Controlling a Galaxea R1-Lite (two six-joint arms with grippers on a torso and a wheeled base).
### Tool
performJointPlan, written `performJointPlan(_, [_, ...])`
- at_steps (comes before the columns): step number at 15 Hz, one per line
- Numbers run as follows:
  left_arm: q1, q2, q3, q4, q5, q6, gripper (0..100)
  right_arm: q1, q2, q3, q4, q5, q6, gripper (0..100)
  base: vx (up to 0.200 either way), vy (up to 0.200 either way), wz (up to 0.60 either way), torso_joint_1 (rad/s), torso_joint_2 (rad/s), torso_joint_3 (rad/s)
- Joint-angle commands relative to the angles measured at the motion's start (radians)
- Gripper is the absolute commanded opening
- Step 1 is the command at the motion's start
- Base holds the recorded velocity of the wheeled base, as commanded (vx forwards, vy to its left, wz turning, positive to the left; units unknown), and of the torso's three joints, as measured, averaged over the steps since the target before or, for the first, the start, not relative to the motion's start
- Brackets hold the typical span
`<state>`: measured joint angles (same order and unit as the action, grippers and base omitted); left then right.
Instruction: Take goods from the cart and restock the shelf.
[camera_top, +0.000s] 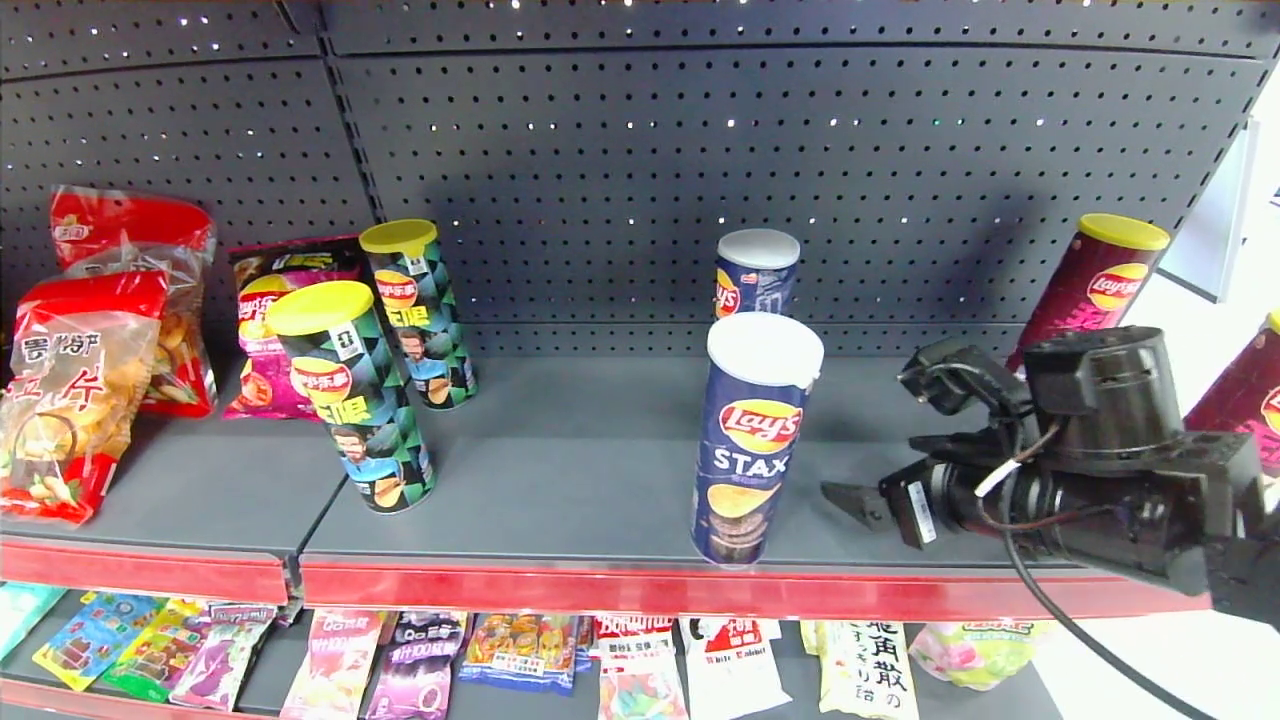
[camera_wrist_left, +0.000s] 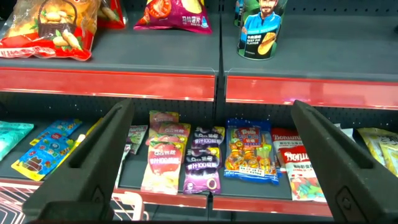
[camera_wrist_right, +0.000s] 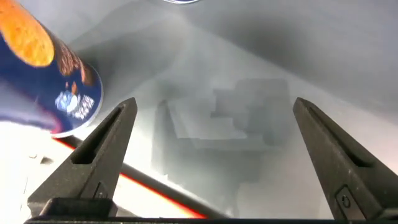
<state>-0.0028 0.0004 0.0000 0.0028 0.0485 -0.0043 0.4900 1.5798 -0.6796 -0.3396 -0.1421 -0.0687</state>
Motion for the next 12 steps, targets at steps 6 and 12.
performJointPlan(6, [0.0, 0.0, 0.0, 0.0, 0.001, 0.0, 100, -0.228, -0.764, 0.282, 0.03, -0.019, -0.01, 100, 0.0, 0.0, 0.0, 0.0, 0.0, 0.0])
performJointPlan(12, [0.0, 0.0, 0.0, 0.0, 0.001, 0.0, 100, -0.536, -1.319, 0.365, 0.51, 0.013, -0.01, 100, 0.0, 0.0, 0.0, 0.0, 0.0, 0.0])
